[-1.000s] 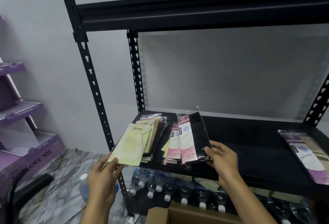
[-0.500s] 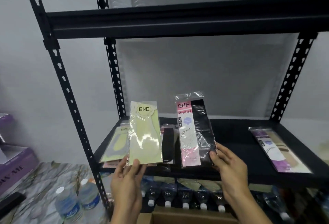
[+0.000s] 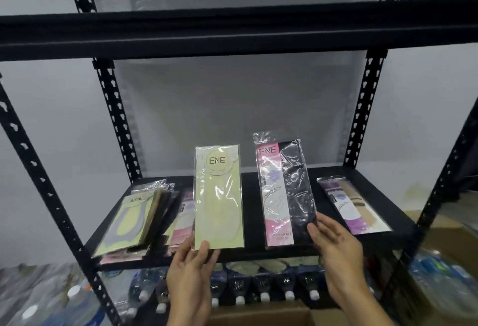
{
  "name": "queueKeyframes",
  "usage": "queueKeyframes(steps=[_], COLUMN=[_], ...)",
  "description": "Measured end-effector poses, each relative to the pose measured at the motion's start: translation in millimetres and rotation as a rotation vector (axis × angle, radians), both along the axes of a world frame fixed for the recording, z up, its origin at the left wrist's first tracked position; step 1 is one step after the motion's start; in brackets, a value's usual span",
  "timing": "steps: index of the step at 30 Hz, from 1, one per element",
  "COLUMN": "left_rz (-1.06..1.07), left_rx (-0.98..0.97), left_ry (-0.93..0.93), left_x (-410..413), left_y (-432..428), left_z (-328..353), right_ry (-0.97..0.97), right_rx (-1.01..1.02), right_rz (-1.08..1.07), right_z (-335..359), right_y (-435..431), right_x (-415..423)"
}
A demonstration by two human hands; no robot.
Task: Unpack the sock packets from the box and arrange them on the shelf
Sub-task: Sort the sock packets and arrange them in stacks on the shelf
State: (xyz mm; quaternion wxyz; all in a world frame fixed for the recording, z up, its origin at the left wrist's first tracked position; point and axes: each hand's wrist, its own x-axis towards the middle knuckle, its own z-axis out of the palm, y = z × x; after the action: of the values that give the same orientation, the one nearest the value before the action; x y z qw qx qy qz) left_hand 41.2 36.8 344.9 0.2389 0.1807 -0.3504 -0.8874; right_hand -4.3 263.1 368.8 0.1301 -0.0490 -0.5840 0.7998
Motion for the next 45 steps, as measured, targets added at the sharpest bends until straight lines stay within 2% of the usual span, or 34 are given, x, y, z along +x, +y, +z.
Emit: queueKeyframes(steps=[8, 12, 18, 27, 32, 41, 45], left_rz=[-0.027, -0.055, -0.076, -0.043, -0.083, -0.191, -0.217], left_rx=[0.014, 0.021, -0.039, -0.207, -0.442, -1.226, -1.381], left_ry=[-0.044, -0.140, -0.270, -0.373, -0.452, -0.638, -0.645], left_x=[-21, -47, -84, -114, -124, -121, -122], left_y=[20, 31, 57, 71, 64, 49, 50], left_z=[-13, -25, -31, -36, -42, -35, -36], right_ry=[-0.115, -0.199, -0.315, -0.360, -0.354, -0.316, -0.327], right_rx=[0.026, 0.103, 0.194, 0.341, 0.540, 0.834, 0.939], right_rz=[-0.021, -0.027, -0.077, -0.114, -0.146, -0.158, -0.152], right_z=[-12, -27, -53, -62, -61, -57, -60], right_y=[28, 44, 65, 68, 66, 61, 60], right_x=[-30, -65, -113, -135, -133, -129, -129])
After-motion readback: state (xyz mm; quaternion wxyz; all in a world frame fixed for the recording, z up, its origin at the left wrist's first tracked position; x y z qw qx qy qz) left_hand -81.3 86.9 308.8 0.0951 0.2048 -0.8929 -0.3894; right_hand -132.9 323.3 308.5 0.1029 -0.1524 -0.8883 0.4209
